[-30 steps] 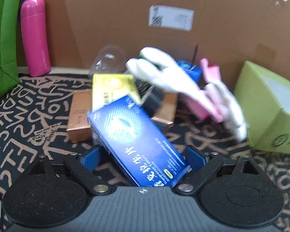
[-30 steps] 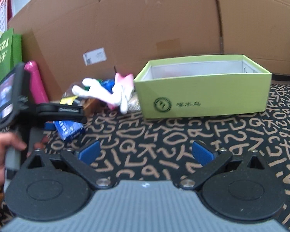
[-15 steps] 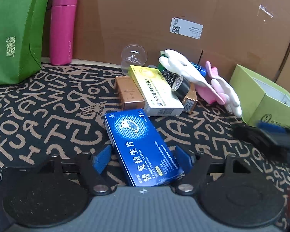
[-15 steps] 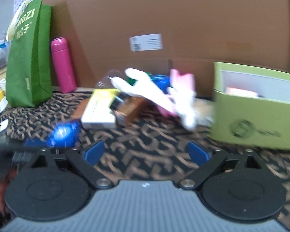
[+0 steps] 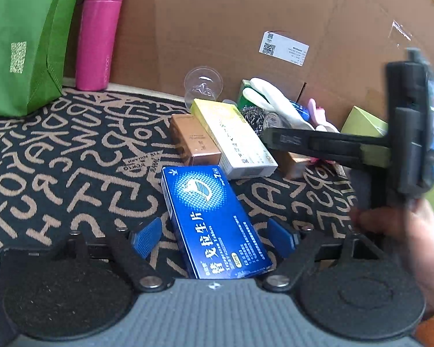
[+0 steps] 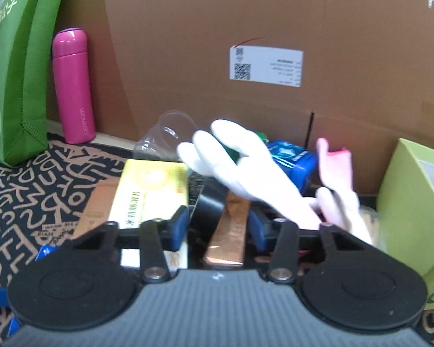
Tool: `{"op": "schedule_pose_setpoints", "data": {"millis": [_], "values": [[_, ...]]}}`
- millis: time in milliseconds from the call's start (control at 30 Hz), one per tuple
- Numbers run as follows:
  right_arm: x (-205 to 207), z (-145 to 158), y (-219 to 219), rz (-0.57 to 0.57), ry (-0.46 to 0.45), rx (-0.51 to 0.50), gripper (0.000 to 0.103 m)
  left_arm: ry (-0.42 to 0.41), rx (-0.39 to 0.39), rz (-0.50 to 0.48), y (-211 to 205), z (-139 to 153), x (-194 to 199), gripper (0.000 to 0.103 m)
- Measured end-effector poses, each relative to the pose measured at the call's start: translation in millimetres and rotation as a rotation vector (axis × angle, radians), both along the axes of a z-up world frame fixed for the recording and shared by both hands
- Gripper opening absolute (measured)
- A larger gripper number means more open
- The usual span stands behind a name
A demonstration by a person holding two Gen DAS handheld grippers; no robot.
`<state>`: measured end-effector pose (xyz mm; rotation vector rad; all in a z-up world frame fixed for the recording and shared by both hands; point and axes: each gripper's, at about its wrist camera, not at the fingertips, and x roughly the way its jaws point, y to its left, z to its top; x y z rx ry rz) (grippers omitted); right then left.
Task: Organize objects
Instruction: 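Grasp the blue medicine box with the left gripper, then grasp the black tape roll with the right gripper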
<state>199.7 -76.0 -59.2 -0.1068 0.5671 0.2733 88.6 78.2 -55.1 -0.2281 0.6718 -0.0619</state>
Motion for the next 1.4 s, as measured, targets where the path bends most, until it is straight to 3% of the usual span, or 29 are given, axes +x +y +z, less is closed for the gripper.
{"op": "schedule_pose_setpoints", "data": {"millis": [33, 100, 267, 400, 467, 533, 633, 733, 767, 833, 900, 1033, 1233, 1333, 1400], "values": [[-5, 2, -4, 0.008, -0.006, 0.013, 0.03, -0.005, 0.008, -0.006, 0, -1, 1, 0.082], [-18, 7, -14, 0.016, -0.012, 0.036, 0.031, -0.008, 0.038, -0.021, -3, -1, 2, 0.069], [-67, 20, -45, 0.044, -0.003, 0.043, 0.031, -0.012, 0.03, -0.156, -13, 1, -6, 0.067], [-114, 16, -80, 0.063, 0.075, 0.084, 0.031, -0.002, -0.006, -0.355, -32, 0, -20, 0.067], [-134, 11, -99, 0.025, 0.096, 0.072, 0.032, -0.001, 0.013, -0.395, -43, 0, -28, 0.068], [-145, 4, -114, -0.046, 0.115, 0.032, 0.034, -0.01, 0.063, -0.371, -53, 1, -31, 0.07], [-157, -2, -132, -0.109, 0.117, 0.044, 0.052, 0.001, 0.136, -0.305, -62, 1, -26, 0.08], [-161, -2, -133, -0.088, 0.102, 0.061, 0.058, 0.016, 0.144, -0.285, -64, 2, -22, 0.08], [-161, -2, -130, -0.078, 0.094, 0.052, 0.058, 0.02, 0.137, -0.288, -64, 2, -21, 0.076], [-157, -4, -126, -0.071, 0.083, 0.031, 0.058, 0.031, 0.123, -0.304, -63, 2, -22, 0.068], [-154, -5, -125, -0.079, 0.07, 0.025, 0.058, 0.03, 0.141, -0.3, -66, 2, -23, 0.068], [-149, -1, -132, -0.092, 0.039, 0.031, 0.058, 0.032, 0.171, -0.294, -72, 1, -21, 0.07], [-126, -6, -141, -0.07, 0.023, -0.02, 0.06, 0.034, 0.202, -0.296, -80, -1, -17, 0.08], [-113, -10, -148, -0.06, 0.058, 0.001, 0.06, 0.021, 0.231, -0.297, -84, -4, -17, 0.08], [-109, -14, -153, -0.06, 0.089, 0.026, 0.05, 0.009, 0.24, -0.302, -85, -5, -18, 0.078]]}}
